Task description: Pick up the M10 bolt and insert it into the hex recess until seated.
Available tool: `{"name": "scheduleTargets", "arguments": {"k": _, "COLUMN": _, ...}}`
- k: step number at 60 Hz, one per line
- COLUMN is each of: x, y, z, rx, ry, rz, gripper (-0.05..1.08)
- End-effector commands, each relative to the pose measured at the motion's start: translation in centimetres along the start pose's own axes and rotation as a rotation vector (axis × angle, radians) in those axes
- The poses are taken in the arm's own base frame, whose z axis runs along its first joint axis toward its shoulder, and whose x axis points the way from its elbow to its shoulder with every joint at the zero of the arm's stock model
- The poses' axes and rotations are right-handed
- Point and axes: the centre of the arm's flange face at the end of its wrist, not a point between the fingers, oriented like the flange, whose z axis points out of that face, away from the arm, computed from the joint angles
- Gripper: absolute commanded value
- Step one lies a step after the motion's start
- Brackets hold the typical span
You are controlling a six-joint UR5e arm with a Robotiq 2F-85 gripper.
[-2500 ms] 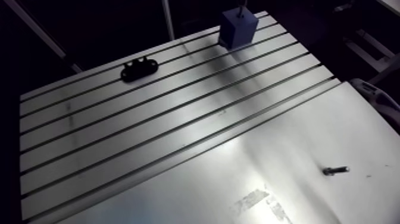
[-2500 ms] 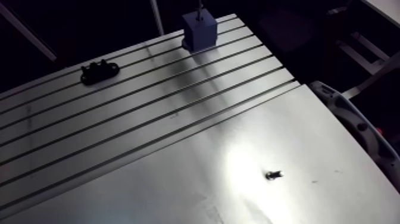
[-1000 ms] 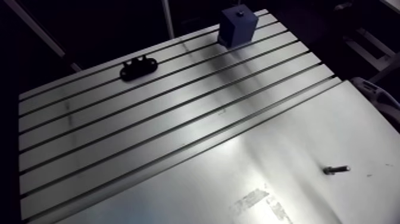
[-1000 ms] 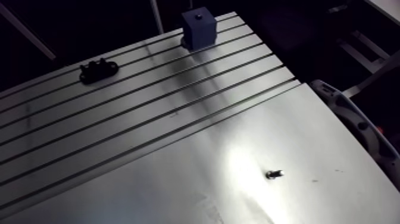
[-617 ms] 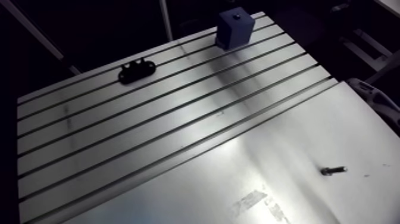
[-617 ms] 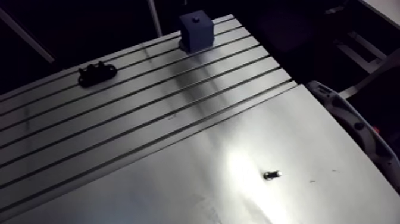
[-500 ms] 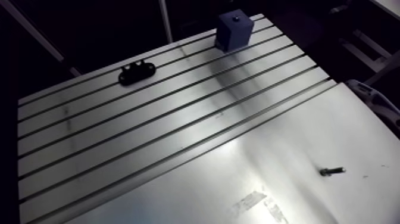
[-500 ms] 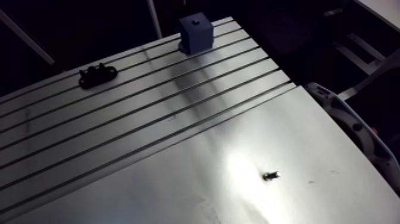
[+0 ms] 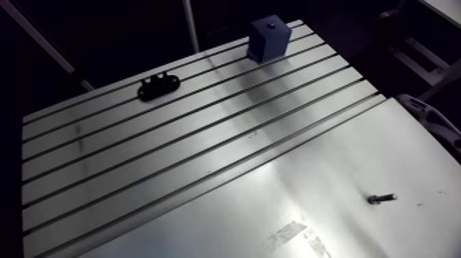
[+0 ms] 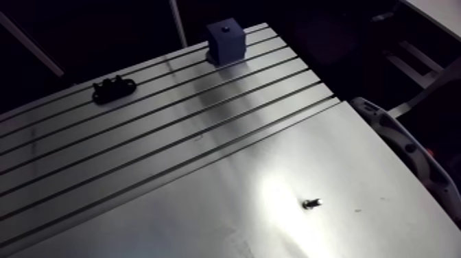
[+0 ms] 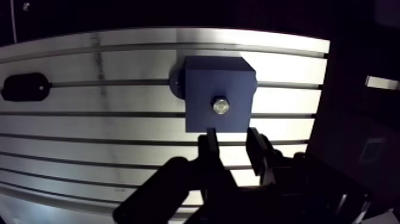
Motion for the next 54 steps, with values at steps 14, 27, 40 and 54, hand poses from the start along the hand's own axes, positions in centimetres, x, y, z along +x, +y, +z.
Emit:
{"name": "scheduleTargets", "arguments": {"k": 14, "x": 0.5, "y": 0.3, "z": 1.6, "rx": 0.001, "ry": -0.027, "rz": 0.055, "gripper": 1.08}}
{"name": "scheduleTargets", "arguments": {"k": 27, "x": 0.8, "y": 0.3, "z": 2.5, "rx": 0.000, "ry": -0.025, "rz": 0.059, "gripper": 1.08}}
{"name": "scheduleTargets", "arguments": {"k": 40, "x": 0.9, "y": 0.6, "z": 2.8, "rx": 0.002, "ry": -0.017, "rz": 0.058, "gripper": 1.08}}
{"name": "scheduleTargets", "arguments": {"k": 54, "x": 1.2, "y": 0.6, "z": 4.1, "rx": 0.013, "ry": -0.032, "rz": 0.056, "gripper": 1.08}}
